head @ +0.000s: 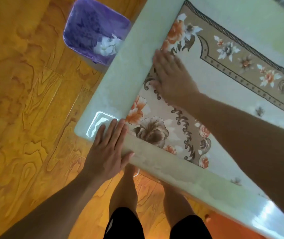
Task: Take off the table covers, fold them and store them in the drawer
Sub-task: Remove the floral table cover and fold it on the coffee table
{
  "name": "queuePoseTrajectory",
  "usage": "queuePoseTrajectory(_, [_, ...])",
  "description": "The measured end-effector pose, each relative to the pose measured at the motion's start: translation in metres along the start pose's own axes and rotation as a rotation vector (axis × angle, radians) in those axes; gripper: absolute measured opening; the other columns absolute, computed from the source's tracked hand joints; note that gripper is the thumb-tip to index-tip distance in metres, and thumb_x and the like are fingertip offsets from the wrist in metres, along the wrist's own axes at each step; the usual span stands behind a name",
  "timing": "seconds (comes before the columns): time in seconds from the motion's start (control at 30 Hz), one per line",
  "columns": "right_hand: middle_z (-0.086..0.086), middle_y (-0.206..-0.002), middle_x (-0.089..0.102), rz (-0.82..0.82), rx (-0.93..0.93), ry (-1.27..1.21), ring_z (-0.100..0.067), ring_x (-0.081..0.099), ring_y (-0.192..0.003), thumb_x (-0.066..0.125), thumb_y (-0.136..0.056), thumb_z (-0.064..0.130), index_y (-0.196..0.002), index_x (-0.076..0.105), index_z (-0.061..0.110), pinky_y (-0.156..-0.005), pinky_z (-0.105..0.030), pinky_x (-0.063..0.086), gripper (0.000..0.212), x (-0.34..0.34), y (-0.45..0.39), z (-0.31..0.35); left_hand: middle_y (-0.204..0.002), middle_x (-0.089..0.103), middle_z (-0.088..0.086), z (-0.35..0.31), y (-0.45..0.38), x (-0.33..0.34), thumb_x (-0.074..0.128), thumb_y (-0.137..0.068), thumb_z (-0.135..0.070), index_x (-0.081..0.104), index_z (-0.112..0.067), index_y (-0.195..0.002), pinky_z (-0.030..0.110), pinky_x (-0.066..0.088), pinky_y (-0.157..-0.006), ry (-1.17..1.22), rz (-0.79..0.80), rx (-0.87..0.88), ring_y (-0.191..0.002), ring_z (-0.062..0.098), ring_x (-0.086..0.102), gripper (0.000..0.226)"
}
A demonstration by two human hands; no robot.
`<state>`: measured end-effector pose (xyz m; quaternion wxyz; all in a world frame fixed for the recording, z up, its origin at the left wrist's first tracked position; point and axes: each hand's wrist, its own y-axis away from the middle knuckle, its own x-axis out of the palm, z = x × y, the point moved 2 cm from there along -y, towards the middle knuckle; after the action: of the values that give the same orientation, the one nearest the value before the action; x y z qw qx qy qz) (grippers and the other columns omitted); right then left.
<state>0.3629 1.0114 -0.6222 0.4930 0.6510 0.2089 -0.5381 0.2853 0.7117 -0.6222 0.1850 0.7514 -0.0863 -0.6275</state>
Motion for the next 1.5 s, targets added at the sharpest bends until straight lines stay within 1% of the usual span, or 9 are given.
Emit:
queuePoseTrajectory(0.2, [-0.011, -0.167, -0.011, -0.032, 0.299, -0.061, -0.026, -0.011, -0.154, 0.000, -0.099, 0.065, -0.159, -0.009, 0.007, -0.126, -0.046, 0.001, 0.083, -0.048, -0.067, -0.073, -0.169, 0.010, 0.016, 0.004, 0.001, 0.003, 0.040, -0.100, -0.061, 0.019, -0.003, -0.160, 0.060, 0.024, -0.120, 0.050, -0.072, -0.003, -0.156, 0.035, 0.009, 0.086])
queuePoseTrajectory(0.53, [-0.004, -0.168, -0.010, -0.130, 0.344, -0.027, -0.025, -0.009, -0.155, 0.000, -0.099, 0.061, -0.160, -0.006, 0.013, -0.125, -0.049, 0.000, 0.078, -0.055, -0.098, -0.098, -0.168, 0.015, 0.015, 0.003, 0.000, 0.002, 0.045, -0.097, -0.062, 0.022, -0.004, -0.159, 0.059, 0.024, -0.121, 0.047, -0.062, -0.001, -0.156, 0.034, 0.013, 0.088])
queuePoseTrajectory(0.7, [-0.008, -0.168, -0.008, -0.102, 0.397, -0.033, -0.036, -0.010, -0.153, 0.003, -0.099, 0.058, -0.160, -0.005, 0.013, -0.124, -0.055, -0.001, 0.076, -0.068, -0.104, -0.099, -0.169, 0.012, 0.015, 0.002, 0.000, -0.004, 0.045, -0.098, -0.060, 0.020, -0.003, -0.160, 0.060, 0.022, -0.121, 0.064, -0.017, -0.014, -0.157, 0.034, 0.008, 0.088])
queuePoseTrajectory(0.9, [-0.015, -0.167, 0.012, -0.346, 0.330, -0.244, -0.034, 0.005, -0.154, 0.027, -0.109, 0.035, -0.159, 0.018, 0.012, -0.125, -0.050, 0.011, 0.056, -0.035, 0.021, 0.009, -0.160, 0.035, 0.015, -0.019, -0.014, -0.041, 0.046, -0.098, -0.046, 0.041, -0.005, -0.151, 0.052, 0.029, -0.119, 0.119, 0.056, -0.171, -0.151, 0.034, 0.027, 0.068])
queuePoseTrajectory(1.0, [-0.013, -0.166, 0.012, -0.195, 0.311, -0.397, -0.031, 0.002, -0.154, 0.031, -0.105, 0.023, -0.157, 0.019, 0.011, -0.124, -0.055, 0.014, 0.054, 0.010, 0.100, 0.073, -0.151, 0.044, 0.013, -0.030, -0.037, -0.065, 0.047, -0.101, -0.030, 0.052, -0.010, -0.140, 0.046, 0.029, -0.119, 0.189, -0.114, -0.253, -0.145, 0.033, 0.033, 0.044])
queuePoseTrajectory(1.07, [-0.017, -0.163, 0.024, -0.244, 0.304, -0.424, -0.033, 0.010, -0.154, 0.032, -0.102, 0.019, -0.153, 0.031, 0.006, -0.124, -0.054, 0.017, 0.053, 0.033, 0.115, 0.093, -0.156, 0.041, 0.017, -0.042, -0.062, -0.064, 0.048, -0.106, -0.023, 0.047, -0.003, -0.147, 0.047, 0.027, -0.122, 0.181, -0.239, -0.114, -0.150, 0.035, 0.030, 0.045])
queuePoseTrajectory(1.17, [-0.018, -0.156, 0.038, -0.362, 0.368, -0.450, -0.033, 0.022, -0.151, 0.042, -0.102, 0.011, -0.147, 0.045, 0.002, -0.122, -0.051, 0.021, 0.046, 0.052, 0.108, 0.094, -0.160, 0.032, 0.025, -0.051, -0.094, -0.038, 0.039, -0.112, -0.027, 0.035, 0.004, -0.153, 0.052, 0.023, -0.123, 0.065, -0.217, 0.110, -0.154, 0.038, 0.019, 0.052])
queuePoseTrajectory(1.3, [-0.020, -0.154, 0.041, -0.462, 0.447, -0.426, -0.038, 0.028, -0.148, 0.050, -0.100, 0.022, -0.145, 0.048, 0.001, -0.121, -0.054, 0.020, 0.049, 0.066, 0.120, 0.084, -0.163, 0.022, 0.028, -0.045, -0.103, -0.019, 0.034, -0.110, -0.036, 0.024, 0.004, -0.157, 0.055, 0.018, -0.124, -0.029, -0.235, 0.082, -0.155, 0.039, 0.012, 0.062])
queuePoseTrajectory(1.5, [-0.017, -0.159, 0.033, -0.375, 0.559, -0.365, -0.037, 0.021, -0.150, 0.042, -0.103, 0.041, -0.148, 0.044, 0.010, -0.122, -0.055, 0.015, 0.055, 0.096, 0.199, 0.028, -0.167, 0.013, 0.023, -0.052, -0.101, -0.025, 0.027, -0.105, -0.050, 0.017, -0.001, -0.160, 0.052, 0.010, -0.127, -0.040, -0.178, 0.048, -0.156, 0.037, 0.004, 0.074])
